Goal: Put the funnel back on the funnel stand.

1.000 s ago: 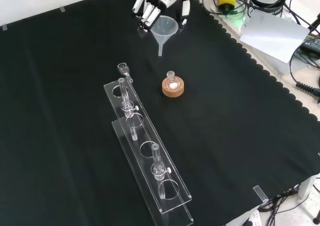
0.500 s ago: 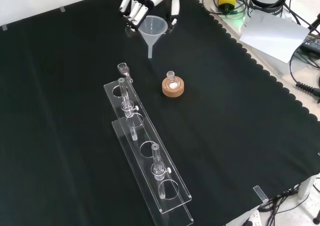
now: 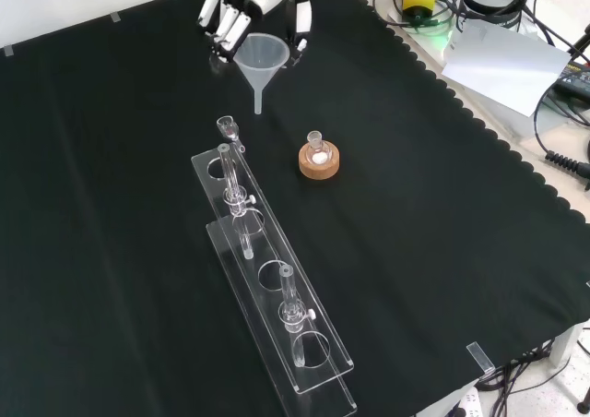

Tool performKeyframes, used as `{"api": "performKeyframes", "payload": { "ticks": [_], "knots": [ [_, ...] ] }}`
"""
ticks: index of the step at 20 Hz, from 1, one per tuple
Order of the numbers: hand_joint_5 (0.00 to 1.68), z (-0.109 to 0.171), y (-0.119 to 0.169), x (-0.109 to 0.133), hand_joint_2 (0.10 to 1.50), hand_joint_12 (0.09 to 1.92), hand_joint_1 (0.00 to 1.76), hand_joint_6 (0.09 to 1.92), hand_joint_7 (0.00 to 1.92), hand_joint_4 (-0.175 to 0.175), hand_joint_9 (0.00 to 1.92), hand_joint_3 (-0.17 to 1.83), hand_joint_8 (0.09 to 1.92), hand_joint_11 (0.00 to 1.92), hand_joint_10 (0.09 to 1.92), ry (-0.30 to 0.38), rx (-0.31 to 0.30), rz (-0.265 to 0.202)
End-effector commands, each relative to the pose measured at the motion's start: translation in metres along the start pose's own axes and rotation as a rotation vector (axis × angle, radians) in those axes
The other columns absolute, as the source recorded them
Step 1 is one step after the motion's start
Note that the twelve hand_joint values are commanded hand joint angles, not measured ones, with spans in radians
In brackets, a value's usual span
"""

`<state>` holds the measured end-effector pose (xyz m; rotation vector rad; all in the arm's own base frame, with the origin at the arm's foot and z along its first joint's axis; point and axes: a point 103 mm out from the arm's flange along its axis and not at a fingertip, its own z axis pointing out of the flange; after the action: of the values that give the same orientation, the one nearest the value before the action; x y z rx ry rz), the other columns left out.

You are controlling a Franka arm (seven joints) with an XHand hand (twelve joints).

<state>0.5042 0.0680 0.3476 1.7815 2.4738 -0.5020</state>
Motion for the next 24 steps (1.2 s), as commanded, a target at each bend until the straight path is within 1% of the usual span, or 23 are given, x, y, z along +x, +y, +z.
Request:
{"api": "performKeyframes", "payload": {
  "ticks": [1,6,11,16,24],
  "knots": [
    [0.64,-0.013,0.049,0.001,0.65,1.23,0.97,0.78,0.78,-0.039,1.20,0.72,0.71,0.66,0.56,0.004,-0.022,-0.040],
    [0.65,-0.018,0.073,0.008,0.65,1.23,0.97,0.78,0.78,-0.039,1.20,0.72,0.71,0.66,0.56,-0.004,-0.025,-0.060],
    [0.65,-0.020,0.091,0.013,0.65,1.23,0.97,0.79,0.78,-0.039,1.20,0.72,0.71,0.67,0.56,-0.007,-0.027,-0.074],
    [0.65,-0.015,0.101,0.015,0.65,1.23,0.97,0.79,0.78,-0.039,1.20,0.72,0.71,0.67,0.56,-0.004,-0.017,-0.082],
    [0.65,-0.001,0.110,0.015,0.65,1.22,0.97,0.79,0.78,-0.041,1.20,0.72,0.71,0.68,0.56,-0.009,0.009,-0.082]
  ]
}}
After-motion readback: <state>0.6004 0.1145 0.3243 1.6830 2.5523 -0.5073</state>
